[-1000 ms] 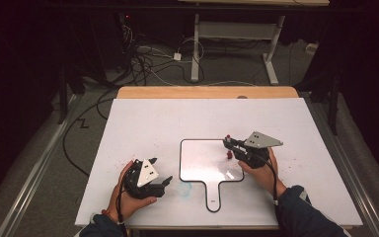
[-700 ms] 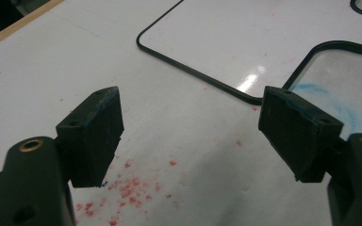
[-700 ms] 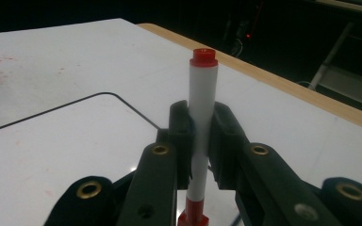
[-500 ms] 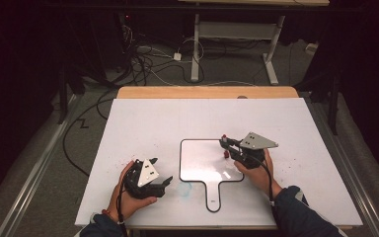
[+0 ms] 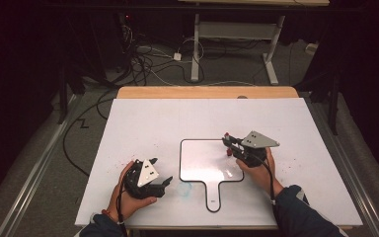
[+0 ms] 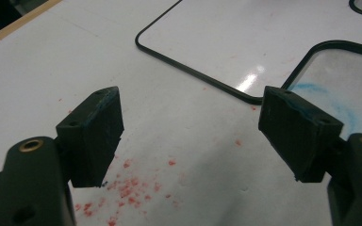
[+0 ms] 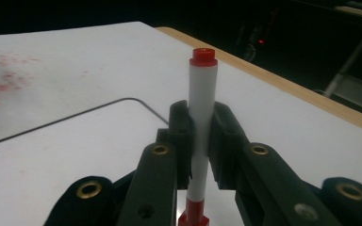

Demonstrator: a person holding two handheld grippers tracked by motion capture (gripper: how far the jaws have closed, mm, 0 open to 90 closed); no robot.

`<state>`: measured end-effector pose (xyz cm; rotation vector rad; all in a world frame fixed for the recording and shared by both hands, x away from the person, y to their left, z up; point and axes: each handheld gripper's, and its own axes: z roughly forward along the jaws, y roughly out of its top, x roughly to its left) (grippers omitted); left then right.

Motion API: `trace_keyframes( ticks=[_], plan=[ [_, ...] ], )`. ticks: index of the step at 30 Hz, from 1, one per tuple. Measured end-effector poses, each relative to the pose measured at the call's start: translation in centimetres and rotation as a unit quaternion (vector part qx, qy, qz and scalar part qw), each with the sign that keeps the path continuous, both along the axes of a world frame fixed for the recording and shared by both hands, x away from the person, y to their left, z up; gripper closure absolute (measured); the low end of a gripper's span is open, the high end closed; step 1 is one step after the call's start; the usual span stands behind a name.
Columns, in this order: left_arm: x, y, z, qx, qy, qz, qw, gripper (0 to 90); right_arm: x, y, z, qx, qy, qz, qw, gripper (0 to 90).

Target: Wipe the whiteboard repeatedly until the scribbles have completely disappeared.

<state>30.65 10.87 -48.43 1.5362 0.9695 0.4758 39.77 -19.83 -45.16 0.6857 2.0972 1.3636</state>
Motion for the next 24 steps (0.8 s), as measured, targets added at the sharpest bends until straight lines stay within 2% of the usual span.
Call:
trace_keyframes(
  ticks=[3,5,8,13,15,18,24],
  plan=[
    [0.0,0.0,0.0,0.000,0.000,-0.001,1.0000,21.4,-0.9,1.1,-0.1,0.007,0.007,0.032,0.9995,81.5],
    [0.0,0.0,0.0,0.000,0.001,-0.001,1.0000,21.3,-1.3,1.7,0.0,0.001,0.004,0.047,0.9989,81.5],
    [0.0,0.0,0.0,0.000,0.002,-0.001,1.0000,21.4,-0.9,1.7,0.0,-0.001,0.003,0.041,0.9991,81.6],
    [0.0,0.0,0.0,-0.001,0.002,-0.001,1.0000,21.4,1.0,0.3,0.0,0.004,0.003,-0.005,1.0000,81.5],
    [0.0,0.0,0.0,-0.002,0.003,0.000,1.0000,21.4,1.2,-0.1,0.0,0.007,0.005,-0.012,0.9999,81.5],
    [0.0,0.0,-0.1,0.000,0.004,-0.001,1.0000,21.4,0.9,0.1,0.1,0.005,0.008,-0.006,0.9999,81.5],
    [-0.1,0.1,0.0,0.000,0.002,0.000,1.0000,21.4,-0.9,1.2,0.0,0.011,0.015,0.038,0.9991,81.5]
  ],
)
